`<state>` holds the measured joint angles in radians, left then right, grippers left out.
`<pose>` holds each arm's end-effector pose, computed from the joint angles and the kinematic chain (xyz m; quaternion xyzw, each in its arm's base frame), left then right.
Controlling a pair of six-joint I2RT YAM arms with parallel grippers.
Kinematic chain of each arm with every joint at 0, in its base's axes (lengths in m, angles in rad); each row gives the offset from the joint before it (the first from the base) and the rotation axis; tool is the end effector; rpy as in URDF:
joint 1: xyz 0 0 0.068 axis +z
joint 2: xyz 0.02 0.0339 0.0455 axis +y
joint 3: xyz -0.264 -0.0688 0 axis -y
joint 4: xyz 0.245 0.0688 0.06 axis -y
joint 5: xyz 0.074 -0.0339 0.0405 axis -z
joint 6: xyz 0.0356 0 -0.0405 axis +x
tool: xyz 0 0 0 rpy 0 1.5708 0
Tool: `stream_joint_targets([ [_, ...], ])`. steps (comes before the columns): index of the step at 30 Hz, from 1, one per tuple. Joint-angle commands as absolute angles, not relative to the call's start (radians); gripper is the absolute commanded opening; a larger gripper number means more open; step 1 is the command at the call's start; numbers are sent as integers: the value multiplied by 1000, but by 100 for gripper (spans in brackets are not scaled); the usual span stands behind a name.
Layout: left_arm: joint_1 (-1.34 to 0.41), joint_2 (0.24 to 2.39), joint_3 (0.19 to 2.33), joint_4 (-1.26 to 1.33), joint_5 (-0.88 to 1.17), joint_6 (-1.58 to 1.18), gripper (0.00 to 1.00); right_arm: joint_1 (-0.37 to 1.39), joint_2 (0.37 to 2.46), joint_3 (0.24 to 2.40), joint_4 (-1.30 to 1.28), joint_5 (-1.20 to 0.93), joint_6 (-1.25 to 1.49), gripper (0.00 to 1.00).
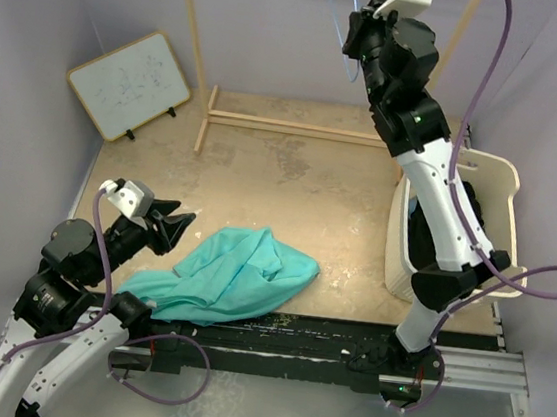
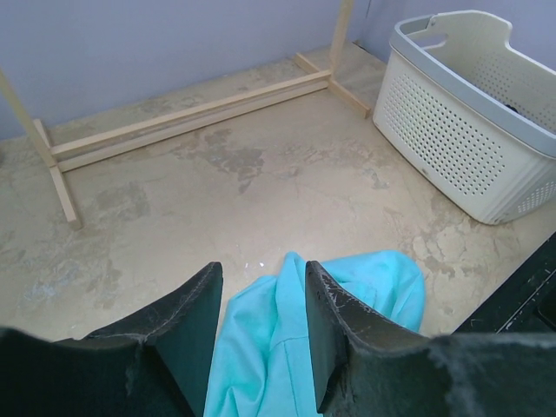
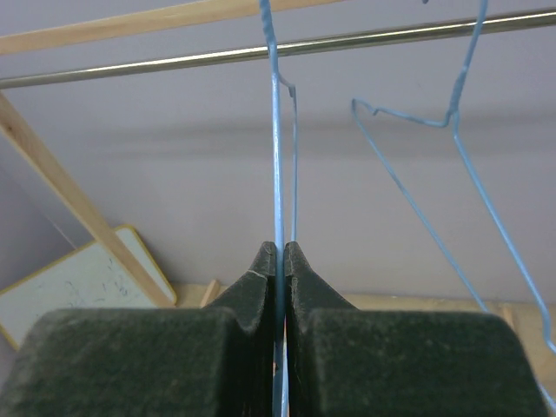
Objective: Remove the t-shirt from the hanger
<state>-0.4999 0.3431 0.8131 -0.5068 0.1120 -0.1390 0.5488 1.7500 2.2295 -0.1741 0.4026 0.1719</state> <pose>0.0612 -0.0380 0.3627 0.1672 0.7002 -0.2559 0.6452 0.3132 0.1751 0.5716 0.0498 0.5993 0.1680 0.7811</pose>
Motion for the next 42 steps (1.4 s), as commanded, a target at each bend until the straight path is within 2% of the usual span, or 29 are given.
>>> stream_joint_targets([
  [1,-501,338,813,-485,129,-149,46,538,1799,2303,-119,415,160,0],
  [6,-501,339,813,-486,127,-150,46,524,1850,2342,-173,363,185,0],
  [8,-500,339,813,-486,126,-150,46,525,1821,2299,-185,304,186,26],
  [11,-501,337,813,-486,125,-151,46,525,1698,2125,-117,247,184,55],
  [14,-500,337,813,-486,124,-152,46,526,1548,1930,-94,129,209,78],
  [17,-500,341,813,-485,127,-151,46,529,1421,1762,-119,2,233,88],
  [20,-500,343,811,-482,129,-152,46,566,1307,1581,-134,-119,242,91],
  [24,-500,348,810,-479,124,-151,46,738,1242,1386,-191,-101,234,91],
  [28,-500,355,811,-479,116,-150,46,989,1309,1247,-191,3,250,91],
  [33,-500,342,813,-484,103,-159,46,1100,1458,1108,-90,-24,303,92],
  [42,-500,298,810,-483,55,-166,45,1224,1670,1158,-50,-43,187,94],
])
